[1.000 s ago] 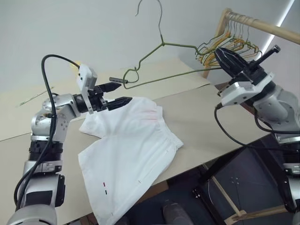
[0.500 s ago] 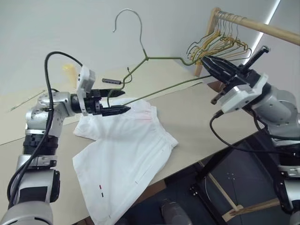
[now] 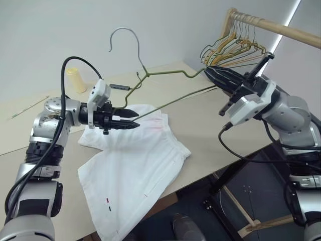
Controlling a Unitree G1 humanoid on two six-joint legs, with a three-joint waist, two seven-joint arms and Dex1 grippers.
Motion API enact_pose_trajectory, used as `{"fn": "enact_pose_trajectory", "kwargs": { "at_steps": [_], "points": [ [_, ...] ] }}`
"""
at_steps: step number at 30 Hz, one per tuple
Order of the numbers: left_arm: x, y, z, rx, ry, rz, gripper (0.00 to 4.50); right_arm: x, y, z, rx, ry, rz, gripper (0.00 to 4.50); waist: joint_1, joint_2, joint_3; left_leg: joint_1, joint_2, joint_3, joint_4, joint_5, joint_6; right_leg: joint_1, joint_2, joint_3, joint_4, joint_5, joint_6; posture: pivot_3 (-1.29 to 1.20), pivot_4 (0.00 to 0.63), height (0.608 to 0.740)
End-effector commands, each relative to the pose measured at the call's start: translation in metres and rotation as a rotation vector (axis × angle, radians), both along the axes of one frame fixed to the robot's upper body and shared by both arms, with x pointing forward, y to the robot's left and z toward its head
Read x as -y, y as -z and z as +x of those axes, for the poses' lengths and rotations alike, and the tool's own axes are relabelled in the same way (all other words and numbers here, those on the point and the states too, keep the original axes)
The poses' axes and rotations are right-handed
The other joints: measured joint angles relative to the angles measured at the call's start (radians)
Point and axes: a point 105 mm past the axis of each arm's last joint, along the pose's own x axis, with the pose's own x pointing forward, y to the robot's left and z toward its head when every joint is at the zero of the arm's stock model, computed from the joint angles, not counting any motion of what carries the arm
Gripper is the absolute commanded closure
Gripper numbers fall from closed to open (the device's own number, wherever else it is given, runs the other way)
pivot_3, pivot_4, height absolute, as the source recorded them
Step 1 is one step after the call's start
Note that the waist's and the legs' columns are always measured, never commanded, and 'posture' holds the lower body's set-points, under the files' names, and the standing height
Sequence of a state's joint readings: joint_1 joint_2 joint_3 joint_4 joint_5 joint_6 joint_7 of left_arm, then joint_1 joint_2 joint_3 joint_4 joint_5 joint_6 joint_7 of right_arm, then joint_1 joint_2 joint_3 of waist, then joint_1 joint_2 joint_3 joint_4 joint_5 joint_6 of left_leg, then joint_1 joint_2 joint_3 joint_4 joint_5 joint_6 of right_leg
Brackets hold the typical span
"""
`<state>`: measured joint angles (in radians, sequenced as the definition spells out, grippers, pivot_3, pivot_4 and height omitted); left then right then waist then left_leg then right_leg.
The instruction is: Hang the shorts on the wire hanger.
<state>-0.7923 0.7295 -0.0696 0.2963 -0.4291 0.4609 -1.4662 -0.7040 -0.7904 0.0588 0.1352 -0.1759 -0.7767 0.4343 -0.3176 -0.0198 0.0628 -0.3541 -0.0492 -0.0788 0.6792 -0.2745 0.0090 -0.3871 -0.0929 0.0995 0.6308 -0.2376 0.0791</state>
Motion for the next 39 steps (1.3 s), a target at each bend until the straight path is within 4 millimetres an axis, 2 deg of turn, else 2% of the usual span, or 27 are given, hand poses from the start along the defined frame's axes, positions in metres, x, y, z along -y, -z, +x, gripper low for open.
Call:
{"fn": "enact_pose_trajectory", "kwargs": {
  "at_steps": [1,3,4,10,13,16,18,20,24,27,31,34,36,39],
  "points": [
    [-0.004,-0.009,-0.001,0.032,-0.005,-0.003,3.63,0.001,-0.020,-0.006,0.075,-0.014,0.036,4.50,0.000,0.000,0.000,0.000,0.000,0.000,0.000,0.000,0.000,0.000,0.000,0.000,0.000,0.000,0.000,-0.23,0.000,0.740],
    [-0.005,-0.008,-0.002,0.032,-0.018,-0.003,4.31,0.001,-0.021,-0.004,0.076,-0.013,0.040,4.50,-0.001,0.000,0.000,0.000,0.000,0.000,0.000,0.000,0.000,0.000,0.000,0.000,0.000,0.000,0.000,-0.23,0.000,0.740],
    [-0.005,-0.008,-0.001,0.028,-0.026,-0.004,4.49,0.001,-0.020,-0.004,0.076,-0.012,0.042,4.50,-0.001,0.000,0.000,0.000,0.000,0.000,0.000,0.000,0.000,0.000,0.000,0.000,0.000,0.000,0.000,-0.23,0.000,0.740],
    [-0.006,-0.007,-0.002,0.043,-0.051,-0.008,4.49,0.001,-0.014,0.000,0.046,-0.014,0.011,4.50,0.001,0.000,0.000,0.000,0.000,0.000,0.000,0.000,0.000,0.000,0.000,0.000,0.001,0.000,0.000,-0.22,0.000,0.740],
    [-0.007,-0.005,-0.001,0.051,-0.081,0.013,4.50,-0.003,0.003,-0.001,-0.046,-0.054,-0.071,3.82,0.002,0.000,0.000,0.000,0.000,0.000,0.000,0.000,0.000,0.000,0.000,0.000,0.000,0.000,0.000,-0.21,0.000,0.740],
    [-0.014,0.005,0.004,0.086,-0.131,0.121,4.50,-0.004,0.019,-0.004,-0.165,-0.101,-0.139,2.79,0.002,0.000,0.000,0.000,0.000,0.000,0.000,0.000,0.000,0.000,0.000,0.000,0.000,0.000,0.000,-0.19,0.000,0.740],
    [-0.019,0.005,0.010,0.105,-0.180,0.160,4.50,-0.003,0.032,-0.005,-0.291,-0.120,-0.179,2.06,0.003,0.000,0.000,0.000,0.000,0.000,0.000,0.000,0.000,0.000,0.000,0.000,0.000,0.000,0.000,-0.19,0.000,0.740],
    [-0.022,0.008,0.016,0.125,-0.235,0.204,4.50,0.002,0.047,-0.002,-0.492,-0.089,-0.202,1.38,0.008,0.000,0.000,0.000,0.000,0.000,0.000,0.000,0.000,0.000,0.000,0.000,0.000,0.000,0.000,-0.17,0.000,0.740],
    [-0.027,0.025,0.020,0.225,-0.246,0.353,4.50,0.008,0.054,-0.002,-0.801,-0.043,-0.200,0.08,0.029,0.000,0.000,0.000,0.000,-0.001,0.000,0.000,0.000,0.000,-0.001,0.000,0.001,0.000,0.000,-0.16,0.000,0.740],
    [-0.022,0.029,0.014,0.257,-0.190,0.377,4.50,0.007,0.057,0.000,-1.062,-0.028,-0.212,0.04,0.048,0.002,-0.001,0.000,0.000,-0.001,0.000,0.000,0.000,-0.001,-0.001,0.000,0.001,0.000,0.000,-0.15,0.000,0.740],
    [-0.010,0.030,0.006,0.280,-0.135,0.372,4.50,-0.001,0.068,0.009,-1.264,0.021,-0.235,0.04,0.084,0.002,-0.001,0.000,0.000,-0.001,0.000,0.000,0.000,-0.001,-0.001,-0.001,0.001,0.000,0.000,-0.13,0.000,0.740],
    [-0.006,0.031,0.001,0.287,-0.108,0.382,4.50,-0.009,0.080,0.028,-1.278,0.117,-0.270,0.04,0.110,0.002,-0.001,-0.001,0.000,-0.001,0.000,0.000,0.000,-0.003,-0.001,-0.001,0.001,0.000,0.000,-0.12,0.000,0.740],
    [-0.006,0.033,-0.002,0.285,-0.089,0.387,4.50,-0.017,0.085,0.034,-1.303,0.131,-0.297,0.04,0.119,0.002,-0.002,-0.003,0.000,-0.001,0.000,0.000,0.000,-0.005,-0.002,-0.001,0.001,0.000,0.000,-0.12,0.000,0.740],
    [-0.006,0.034,-0.003,0.290,-0.081,0.394,4.50,-0.027,0.096,0.040,-1.360,0.179,-0.364,0.04,0.135,0.003,-0.003,-0.014,-0.002,-0.001,0.003,0.000,-0.001,-0.018,-0.002,-0.001,0.005,0.000,0.000,-0.11,0.000,0.740]
  ]
}}
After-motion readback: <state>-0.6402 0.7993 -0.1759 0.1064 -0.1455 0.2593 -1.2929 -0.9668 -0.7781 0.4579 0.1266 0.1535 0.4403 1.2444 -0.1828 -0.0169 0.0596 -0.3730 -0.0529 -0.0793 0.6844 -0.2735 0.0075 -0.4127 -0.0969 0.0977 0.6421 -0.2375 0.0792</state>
